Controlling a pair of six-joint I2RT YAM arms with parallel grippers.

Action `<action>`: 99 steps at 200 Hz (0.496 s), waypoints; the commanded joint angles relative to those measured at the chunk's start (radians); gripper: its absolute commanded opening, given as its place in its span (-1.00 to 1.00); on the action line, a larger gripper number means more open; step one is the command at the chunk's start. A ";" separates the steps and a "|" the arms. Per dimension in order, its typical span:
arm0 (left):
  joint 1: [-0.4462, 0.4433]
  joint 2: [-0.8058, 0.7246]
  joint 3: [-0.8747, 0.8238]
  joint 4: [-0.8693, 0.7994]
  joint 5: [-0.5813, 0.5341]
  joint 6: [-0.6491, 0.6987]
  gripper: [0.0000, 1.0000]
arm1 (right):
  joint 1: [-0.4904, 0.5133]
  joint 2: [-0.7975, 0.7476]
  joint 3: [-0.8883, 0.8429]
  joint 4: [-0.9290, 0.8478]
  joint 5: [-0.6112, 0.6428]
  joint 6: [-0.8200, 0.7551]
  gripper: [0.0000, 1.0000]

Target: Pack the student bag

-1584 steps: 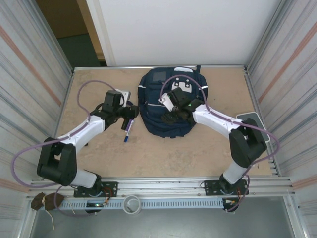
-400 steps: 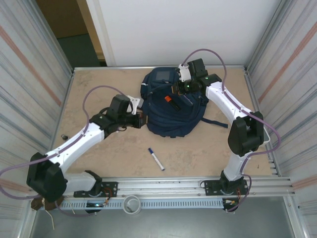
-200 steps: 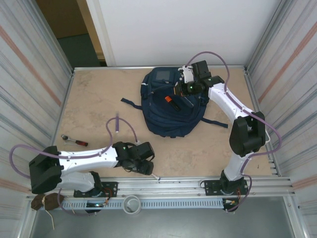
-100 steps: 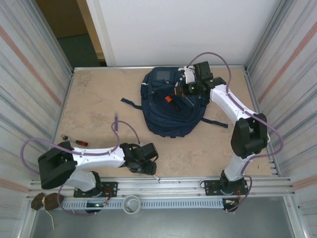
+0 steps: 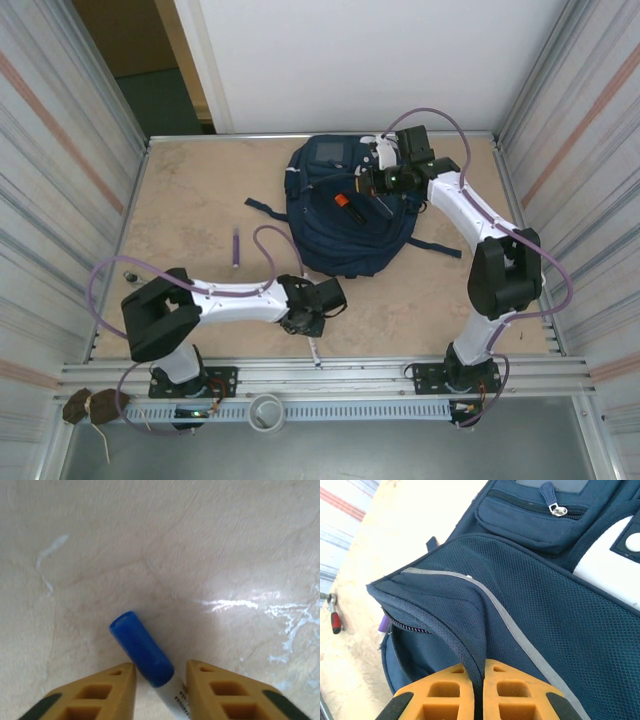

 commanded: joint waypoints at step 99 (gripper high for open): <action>0.235 -0.310 -0.062 0.113 -0.198 0.220 -0.88 | -0.030 -0.064 0.011 0.022 -0.033 0.066 -1.00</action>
